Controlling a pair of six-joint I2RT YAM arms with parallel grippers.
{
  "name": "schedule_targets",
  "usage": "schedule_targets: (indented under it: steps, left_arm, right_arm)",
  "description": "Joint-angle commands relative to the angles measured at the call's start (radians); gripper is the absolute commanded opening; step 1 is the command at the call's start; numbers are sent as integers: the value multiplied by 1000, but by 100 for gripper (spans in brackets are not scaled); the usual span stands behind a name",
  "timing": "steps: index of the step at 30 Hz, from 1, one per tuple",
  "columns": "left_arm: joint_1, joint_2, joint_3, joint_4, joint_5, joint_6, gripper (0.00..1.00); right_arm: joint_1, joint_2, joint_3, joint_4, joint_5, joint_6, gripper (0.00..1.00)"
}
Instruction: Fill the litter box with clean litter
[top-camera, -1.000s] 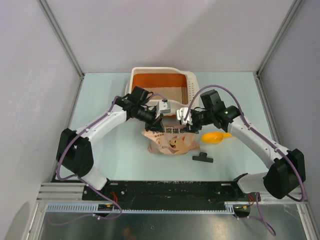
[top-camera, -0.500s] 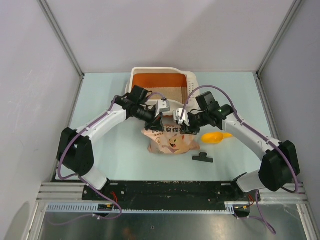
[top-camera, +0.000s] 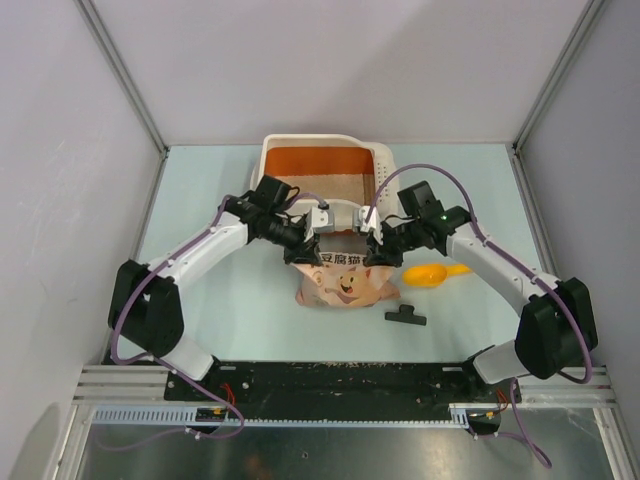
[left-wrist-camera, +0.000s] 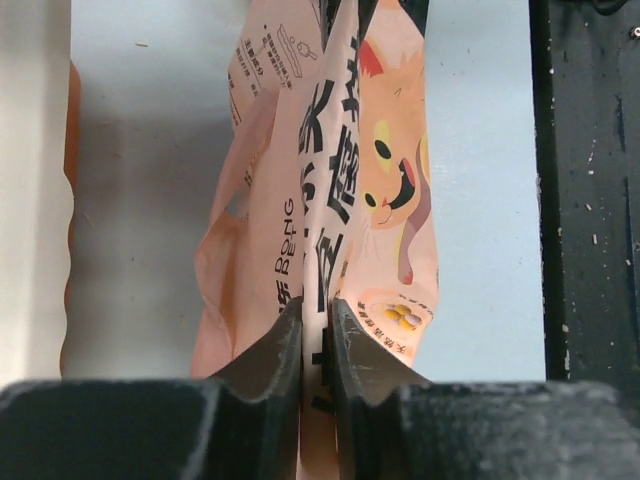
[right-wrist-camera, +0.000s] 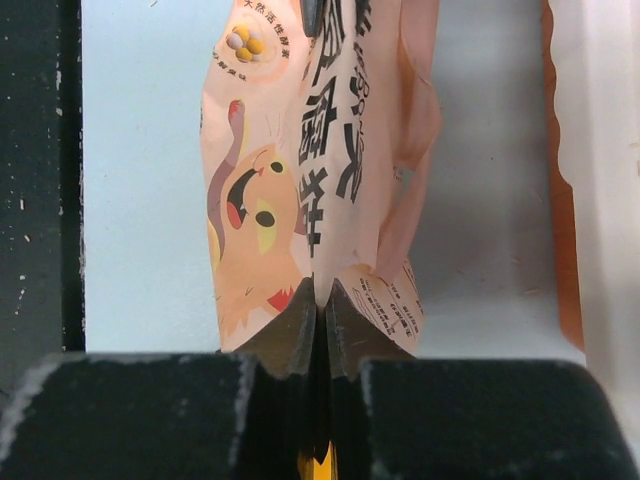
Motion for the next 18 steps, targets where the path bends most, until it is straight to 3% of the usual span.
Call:
schedule_targets:
  steps: [1,3,10,15,18]
  left_arm:
    - [28,-11,8,-86,-36,52,12]
    - [45,-25,10,-123,-37,77,1]
    - [86,-104,-14,-175,-28,178,0]
    - [83,-59,16,-174,81,131,26]
    - [60,-10,91,-146,139,86,36]
  right_arm:
    - [-37,-13,27,-15,-54,61,0]
    - [-78,-2,50,-63,-99,76,0]
    - [-192,81,96,-124,-258,239,0]
    - [-145,90,99,-17,-246,304,0]
    - [-134,98,105,-20,-248,302,0]
